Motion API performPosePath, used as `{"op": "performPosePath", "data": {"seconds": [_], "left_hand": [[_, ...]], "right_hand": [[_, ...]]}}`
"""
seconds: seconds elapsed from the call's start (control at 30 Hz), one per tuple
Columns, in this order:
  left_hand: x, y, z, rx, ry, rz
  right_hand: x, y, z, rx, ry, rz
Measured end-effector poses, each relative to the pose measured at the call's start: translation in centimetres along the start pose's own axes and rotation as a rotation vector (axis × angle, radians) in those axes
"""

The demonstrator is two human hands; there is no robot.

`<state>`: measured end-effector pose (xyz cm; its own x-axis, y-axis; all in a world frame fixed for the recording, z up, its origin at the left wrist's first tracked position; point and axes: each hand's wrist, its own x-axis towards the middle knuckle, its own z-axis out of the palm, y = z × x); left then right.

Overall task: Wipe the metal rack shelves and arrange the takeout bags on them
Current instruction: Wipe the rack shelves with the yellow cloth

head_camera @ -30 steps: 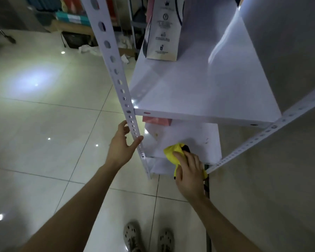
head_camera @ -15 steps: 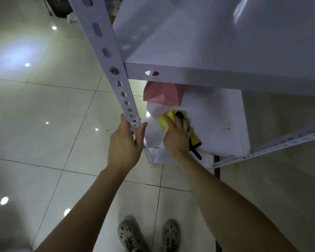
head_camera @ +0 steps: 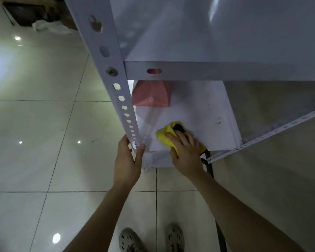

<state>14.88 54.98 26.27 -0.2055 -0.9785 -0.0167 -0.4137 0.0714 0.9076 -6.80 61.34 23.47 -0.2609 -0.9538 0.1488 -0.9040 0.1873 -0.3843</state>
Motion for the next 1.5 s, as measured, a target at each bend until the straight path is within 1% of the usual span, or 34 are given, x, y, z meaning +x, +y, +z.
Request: {"op": "performPosePath", "data": {"seconds": [0.07,0.17,0.23,0.37,0.47,0.5,0.6,0.67,0.77,0.83,0.93,1.0,1.1,1.2,1.27,1.33,1.43,1.5], "left_hand": [[0.4,-0.9,0.7,0.017,-0.03,0.009],[1.1,-2.2,1.4,0.064,-0.063,0.034],[1.3,-3.3,1.7,0.09,-0.04,0.073],[1.5,-5.8,2.9,0.04,0.005,0.077],[1.7,-7.1,4.0,0.031,0.077,0.118],[1.8,-7.5,4.4,0.048,0.107,0.145],[2.3,-8.3,5.1,0.09,0.213,0.236],[2.8,-8.6,5.6,0.113,0.282,0.293],[3.6,-8.9,6.0,0.142,0.349,0.393],[4.1,-9.1,5.8,0.171,0.373,0.463],[4.6,-9.2,5.8,0.211,0.415,0.55],[4.9,-9.1,5.9,0.222,0.426,0.572],[4.9,-9.1,5.9,0.237,0.415,0.575],[4.5,-8.4,5.3,0.292,0.362,0.538],[4.4,-7.7,4.4,0.346,0.328,0.481],[4.4,-6.4,3.2,0.297,0.329,0.484],[4.9,-3.1,1.6,0.134,0.4,0.599],[5.5,-0.3,1.1,0.09,0.419,0.676]], "right_hand": [[1.5,-1.4,1.0,-0.038,-0.003,0.029],[5.7,-3.7,2.2,-0.09,-0.058,-0.02],[8.2,-4.5,2.7,-0.09,-0.088,-0.062],[8.7,-3.8,2.7,-0.005,-0.038,-0.136],[6.9,-1.4,1.3,0.095,-0.017,-0.243],[6.2,0.0,0.8,0.115,0.0,-0.243],[5.0,2.4,0.4,0.162,0.084,-0.158],[6.6,0.6,1.6,0.161,0.067,-0.158],[10.0,-4.8,3.8,0.07,0.005,-0.279],[10.8,-6.1,4.5,0.092,0.004,-0.29],[9.9,-3.7,3.5,0.104,0.054,-0.259],[9.1,-0.5,2.0,0.123,0.094,-0.177],[7.2,5.2,-0.4,0.125,0.156,-0.012],[5.6,7.2,-1.2,0.078,0.219,0.1],[5.9,5.4,-0.4,0.042,0.211,0.095],[7.1,1.7,0.8,0.036,0.152,0.021],[8.4,-4.0,2.9,0.029,0.056,-0.177],[8.5,-5.4,3.6,0.015,0.057,-0.221]]}}
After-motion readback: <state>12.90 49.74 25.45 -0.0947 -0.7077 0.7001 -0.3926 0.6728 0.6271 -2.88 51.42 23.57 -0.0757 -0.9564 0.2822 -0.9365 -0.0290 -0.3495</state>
